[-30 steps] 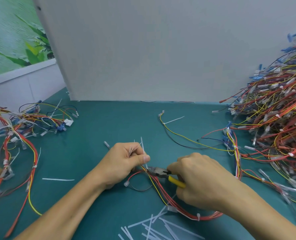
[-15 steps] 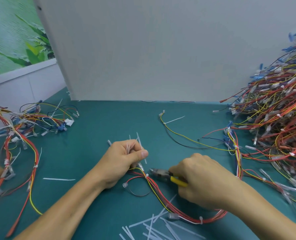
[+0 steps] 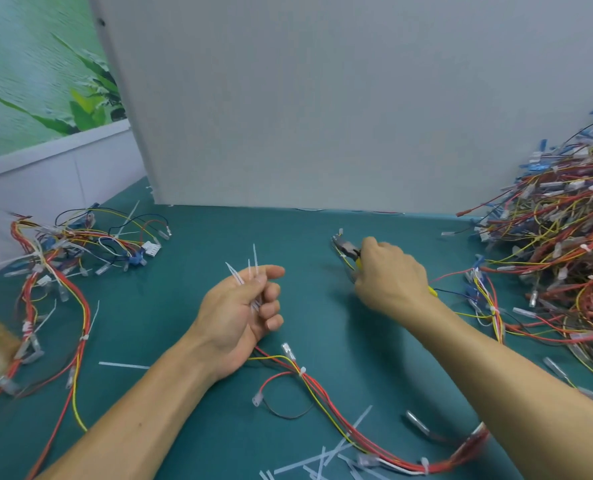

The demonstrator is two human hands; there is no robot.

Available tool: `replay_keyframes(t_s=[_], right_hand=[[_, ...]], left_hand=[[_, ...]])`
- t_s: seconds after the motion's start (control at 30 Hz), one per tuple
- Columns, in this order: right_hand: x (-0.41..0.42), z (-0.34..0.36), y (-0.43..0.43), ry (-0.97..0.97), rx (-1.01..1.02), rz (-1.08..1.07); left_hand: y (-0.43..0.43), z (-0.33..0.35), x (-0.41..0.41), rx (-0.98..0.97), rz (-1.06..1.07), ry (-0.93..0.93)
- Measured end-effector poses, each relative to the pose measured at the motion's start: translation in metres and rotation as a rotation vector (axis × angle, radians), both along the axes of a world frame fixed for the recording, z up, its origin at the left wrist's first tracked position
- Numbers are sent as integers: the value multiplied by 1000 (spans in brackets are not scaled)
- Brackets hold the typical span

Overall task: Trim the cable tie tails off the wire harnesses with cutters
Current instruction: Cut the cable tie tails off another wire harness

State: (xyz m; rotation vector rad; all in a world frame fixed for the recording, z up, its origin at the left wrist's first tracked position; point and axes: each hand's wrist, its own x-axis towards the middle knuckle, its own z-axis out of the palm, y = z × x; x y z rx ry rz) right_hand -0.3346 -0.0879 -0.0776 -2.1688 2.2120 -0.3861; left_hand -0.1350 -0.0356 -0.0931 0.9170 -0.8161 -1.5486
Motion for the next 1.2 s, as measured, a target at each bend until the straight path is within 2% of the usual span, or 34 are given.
replay_keyframes(t_s=[0.17,0.23,0.3,0.43,0.57,0.67,0.77,0.87,1.03,1.2], right_hand=[[4,-12,-18,-56,5,-1],[3,-10,-4,-78,25,96],[1,-6,20,-63,61,254],[-1,1,77,-31,138,535],[-3,3,109,-23,177,610],[-3,0,117,30,159,613],[-2,-2,119,96,130,630],[-1,-5,119,136,107,639],[-4,1,116,82,178,694],[-8,7,111,9,253,702]], left_hand=[[-2,3,1,-60,58,-21],[-3,5,3,-88,92,-42],[-6,5,4,-146,164,-151],[-10,8,5,-343,266,-603],[-8,8,7,-536,151,-1109],[-5,8,0,-497,-22,-1526],[-2,8,-10,-342,-34,-1719],[0,7,-16,-409,-81,-1695],[-2,9,-1,-450,-161,-1396],[0,3,16,-390,-213,-1115]])
